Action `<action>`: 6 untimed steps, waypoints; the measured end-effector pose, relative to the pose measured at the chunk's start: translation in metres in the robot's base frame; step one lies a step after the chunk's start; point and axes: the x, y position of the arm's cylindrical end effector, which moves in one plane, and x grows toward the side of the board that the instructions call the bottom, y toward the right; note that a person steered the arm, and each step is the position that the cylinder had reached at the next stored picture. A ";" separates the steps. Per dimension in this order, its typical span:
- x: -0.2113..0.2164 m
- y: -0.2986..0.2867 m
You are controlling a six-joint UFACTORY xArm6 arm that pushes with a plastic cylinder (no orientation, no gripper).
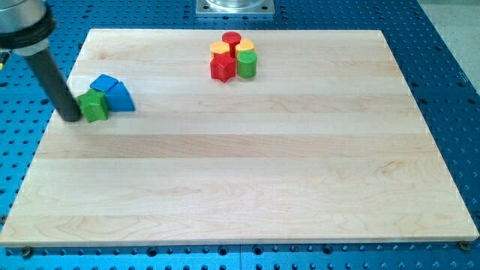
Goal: Push the green star towards the bottom right corner
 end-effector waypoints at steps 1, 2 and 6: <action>-0.010 0.026; -0.020 0.048; 0.116 0.341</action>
